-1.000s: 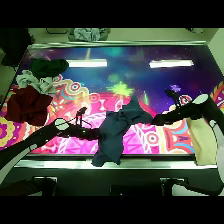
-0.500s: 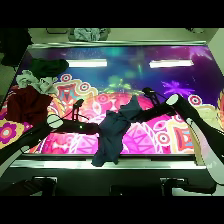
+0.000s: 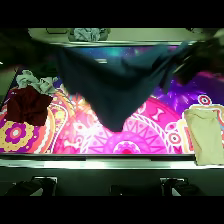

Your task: Fold the shirts.

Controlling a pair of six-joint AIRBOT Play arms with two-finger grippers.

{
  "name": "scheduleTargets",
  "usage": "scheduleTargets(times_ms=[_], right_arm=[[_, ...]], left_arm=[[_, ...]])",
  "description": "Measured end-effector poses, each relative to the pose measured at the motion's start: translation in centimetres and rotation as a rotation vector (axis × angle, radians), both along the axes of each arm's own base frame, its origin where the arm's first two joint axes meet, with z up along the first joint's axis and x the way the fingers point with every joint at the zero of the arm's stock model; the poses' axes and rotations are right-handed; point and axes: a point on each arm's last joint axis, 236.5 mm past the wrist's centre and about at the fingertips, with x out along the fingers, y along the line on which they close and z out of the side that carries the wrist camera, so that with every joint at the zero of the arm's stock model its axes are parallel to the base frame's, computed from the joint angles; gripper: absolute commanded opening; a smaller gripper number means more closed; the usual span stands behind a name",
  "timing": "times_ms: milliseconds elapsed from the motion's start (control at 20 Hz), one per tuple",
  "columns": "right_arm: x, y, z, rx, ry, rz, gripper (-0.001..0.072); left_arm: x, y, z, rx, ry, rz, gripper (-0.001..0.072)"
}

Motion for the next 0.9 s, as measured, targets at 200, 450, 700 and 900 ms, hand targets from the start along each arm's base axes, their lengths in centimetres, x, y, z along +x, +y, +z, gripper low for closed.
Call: scheduleTargets(times_ms=[200, 450, 700, 900], right_arm=[[-10.9, -2.0, 11.9, 0.133, -0.335, -0.059, 0.0045], [-15.9, -3.4, 11.0, 0.154, -0.275, -0.108, 0.0045], [-14.2, -3.9, -3.3, 0.031, 0.322, -0.158, 0.0046], [-13.0, -2.5, -17.2, -0.008, 0.829, -0.142, 0.0047]], left_arm=[[-8.8, 2.4, 14.0, -0.108, -0.363, 0.017, 0.0025], [-12.8, 4.9, 18.9, -0.172, -0.514, 0.084, 0.0026], [-6.4, 6.1, 12.9, -0.040, -0.359, 0.212, 0.0027], [4.0, 5.8, -0.3, 0.148, -0.073, 0.286, 0.0027]])
